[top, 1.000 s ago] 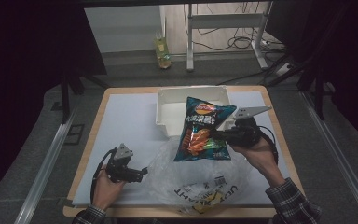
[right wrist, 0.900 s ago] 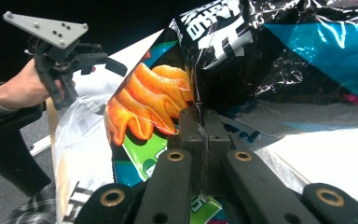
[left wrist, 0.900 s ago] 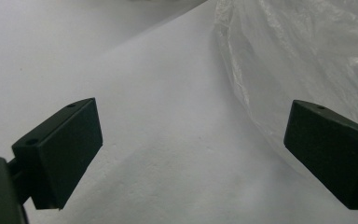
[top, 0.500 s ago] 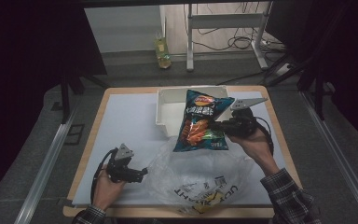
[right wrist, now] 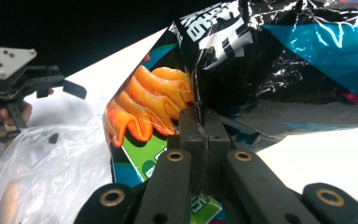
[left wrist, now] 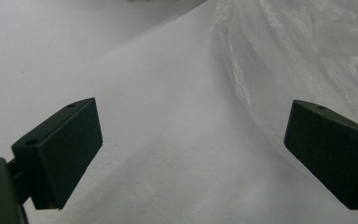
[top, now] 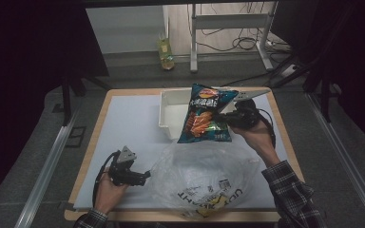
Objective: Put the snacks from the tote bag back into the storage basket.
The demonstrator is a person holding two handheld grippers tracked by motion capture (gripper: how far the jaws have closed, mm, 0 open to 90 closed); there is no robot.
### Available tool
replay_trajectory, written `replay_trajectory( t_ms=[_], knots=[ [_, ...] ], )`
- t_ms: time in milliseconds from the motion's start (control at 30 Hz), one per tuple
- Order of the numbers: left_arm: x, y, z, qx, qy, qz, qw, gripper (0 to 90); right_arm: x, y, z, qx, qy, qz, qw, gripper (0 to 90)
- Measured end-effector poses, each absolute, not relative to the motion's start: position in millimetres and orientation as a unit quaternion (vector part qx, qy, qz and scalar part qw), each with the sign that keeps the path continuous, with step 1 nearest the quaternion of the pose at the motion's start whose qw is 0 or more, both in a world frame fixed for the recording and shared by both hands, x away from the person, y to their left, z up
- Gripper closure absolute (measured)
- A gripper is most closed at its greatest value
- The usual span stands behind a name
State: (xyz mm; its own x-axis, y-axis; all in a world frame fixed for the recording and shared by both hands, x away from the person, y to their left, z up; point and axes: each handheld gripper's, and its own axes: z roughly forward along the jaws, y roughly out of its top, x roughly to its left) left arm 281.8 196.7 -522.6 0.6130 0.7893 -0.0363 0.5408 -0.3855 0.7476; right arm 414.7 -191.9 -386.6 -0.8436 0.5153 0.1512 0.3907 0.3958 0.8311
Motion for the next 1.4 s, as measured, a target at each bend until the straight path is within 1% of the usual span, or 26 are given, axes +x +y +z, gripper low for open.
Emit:
replay_trajectory(
  t_ms=[533,733,867,1400],
  knots=[
    [282.4,196.5,-523.3,0.816,0.408,0.169,0.372,3.6,449.2,-178.7,-393.3,0.278,0.833,0.473,0.078,89.1],
    [283.2,199.5,-522.4,0.808,0.423,0.18,0.369,2.2,462.1,-172.3,-396.2,0.289,0.831,0.468,0.081,89.1],
    [283.7,202.7,-522.0,0.802,0.429,0.178,0.376,2.0,471.5,-168.6,-398.7,0.292,0.831,0.467,0.083,89.0],
    [284.3,201.5,-523.1,0.806,0.426,0.176,0.372,1.9,507.4,-157.6,-408.4,0.304,0.83,0.459,0.088,89.1]
  ],
)
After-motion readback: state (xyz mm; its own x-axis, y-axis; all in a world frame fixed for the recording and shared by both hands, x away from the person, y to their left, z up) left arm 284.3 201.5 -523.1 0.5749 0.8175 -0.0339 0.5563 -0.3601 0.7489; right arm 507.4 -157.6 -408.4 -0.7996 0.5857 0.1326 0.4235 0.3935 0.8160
